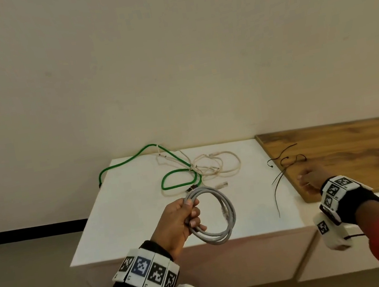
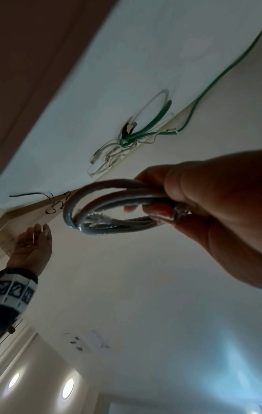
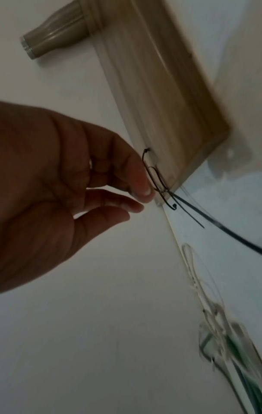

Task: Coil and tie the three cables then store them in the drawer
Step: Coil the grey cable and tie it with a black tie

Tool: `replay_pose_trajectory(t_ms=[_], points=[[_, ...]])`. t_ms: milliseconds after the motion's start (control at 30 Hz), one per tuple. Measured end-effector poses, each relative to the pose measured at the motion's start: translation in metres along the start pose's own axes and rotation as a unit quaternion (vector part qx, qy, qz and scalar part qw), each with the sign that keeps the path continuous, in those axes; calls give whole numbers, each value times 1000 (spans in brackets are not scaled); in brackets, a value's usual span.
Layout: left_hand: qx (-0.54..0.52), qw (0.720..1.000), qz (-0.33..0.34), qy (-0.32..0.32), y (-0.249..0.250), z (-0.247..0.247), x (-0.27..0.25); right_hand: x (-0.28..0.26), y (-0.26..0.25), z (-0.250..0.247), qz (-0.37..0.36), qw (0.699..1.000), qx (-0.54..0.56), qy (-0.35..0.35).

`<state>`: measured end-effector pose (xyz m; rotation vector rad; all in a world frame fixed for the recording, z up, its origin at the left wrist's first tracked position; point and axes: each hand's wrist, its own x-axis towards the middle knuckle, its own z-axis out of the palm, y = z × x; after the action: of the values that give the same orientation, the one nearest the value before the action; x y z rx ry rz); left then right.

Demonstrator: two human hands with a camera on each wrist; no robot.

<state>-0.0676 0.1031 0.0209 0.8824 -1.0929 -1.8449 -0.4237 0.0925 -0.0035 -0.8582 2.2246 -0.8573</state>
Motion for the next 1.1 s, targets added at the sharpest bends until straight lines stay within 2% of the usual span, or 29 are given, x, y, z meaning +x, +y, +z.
replay_pose_trajectory(t_ms=[67,167,300,433,500,600,700,833,967,1100], points=[[-8,1000,-4,7,-5,-3,10,20,-8,0,-28,995,-93,19],[-13,1000,-14,16,-13,-7,23,39,-22,7,-84,971,-224,28],[-10,999,-21,25,-21,-12,37,67,-36,19,-110,964,-239,27],[-13,999,-27,29,-26,-16,45,77,-45,30,-80,954,-286,-44],[-13,999,-29,29,-28,-17,48,81,-47,34,-79,943,-318,-53],[-16,999,-29,32,-32,-21,50,91,-48,38,-82,946,-314,-2],[-21,999,-30,33,-36,-23,53,95,-51,44,-126,935,-323,72],[-35,998,-33,34,-39,-22,59,95,-59,59,-121,882,-454,0],[-38,998,-35,35,-41,-21,63,112,-50,66,-120,864,-486,-47],[-32,998,-32,35,-42,-22,64,120,-47,66,-140,851,-505,-46]])
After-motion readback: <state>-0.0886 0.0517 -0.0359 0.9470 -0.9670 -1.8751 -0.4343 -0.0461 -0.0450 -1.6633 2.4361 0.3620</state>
